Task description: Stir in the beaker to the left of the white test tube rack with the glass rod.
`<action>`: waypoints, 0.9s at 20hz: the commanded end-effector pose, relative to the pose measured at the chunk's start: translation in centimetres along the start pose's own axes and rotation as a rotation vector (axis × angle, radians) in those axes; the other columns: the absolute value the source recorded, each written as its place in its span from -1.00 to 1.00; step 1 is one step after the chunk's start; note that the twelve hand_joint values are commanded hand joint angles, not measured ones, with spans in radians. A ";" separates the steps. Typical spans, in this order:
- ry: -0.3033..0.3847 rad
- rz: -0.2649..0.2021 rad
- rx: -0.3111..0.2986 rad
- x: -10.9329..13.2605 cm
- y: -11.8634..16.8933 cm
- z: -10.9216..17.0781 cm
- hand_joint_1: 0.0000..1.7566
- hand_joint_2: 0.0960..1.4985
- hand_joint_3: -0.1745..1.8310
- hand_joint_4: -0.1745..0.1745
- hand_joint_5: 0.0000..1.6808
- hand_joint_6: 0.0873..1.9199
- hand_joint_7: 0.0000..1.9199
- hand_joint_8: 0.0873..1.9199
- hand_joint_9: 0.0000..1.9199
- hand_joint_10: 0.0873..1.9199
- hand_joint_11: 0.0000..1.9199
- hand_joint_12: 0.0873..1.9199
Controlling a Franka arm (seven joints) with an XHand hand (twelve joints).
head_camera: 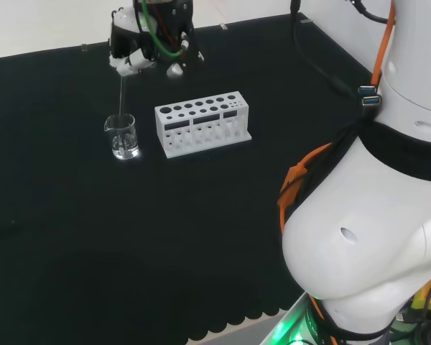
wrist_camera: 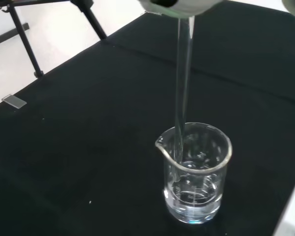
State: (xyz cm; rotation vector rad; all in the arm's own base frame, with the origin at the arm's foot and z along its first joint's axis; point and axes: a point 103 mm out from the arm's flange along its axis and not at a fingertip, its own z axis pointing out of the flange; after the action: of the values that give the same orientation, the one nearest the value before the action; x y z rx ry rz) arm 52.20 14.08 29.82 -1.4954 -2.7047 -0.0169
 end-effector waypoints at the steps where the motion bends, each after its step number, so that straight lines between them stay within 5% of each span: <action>1: 0.014 -0.022 0.015 0.5 2.1 0.8 0.50 0.35 -1.00 -1.00 0.61 -0.69 0.45 -0.68 0.91 -0.69 0.81 -0.58; 10: 0.031 -0.005 0.015 -3.0 4.5 1.0 0.50 0.35 -1.00 -1.00 0.61 -0.69 0.45 -0.68 0.91 -0.69 0.81 -0.57; 18: 0.015 0.029 0.007 -4.6 3.0 0.2 0.50 0.35 -1.00 -1.00 0.61 -0.69 0.45 -0.68 0.91 -0.69 0.80 -0.57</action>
State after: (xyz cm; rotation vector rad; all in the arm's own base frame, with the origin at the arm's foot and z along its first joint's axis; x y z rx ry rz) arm 57.89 13.18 29.34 -1.4997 -2.6776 -0.0343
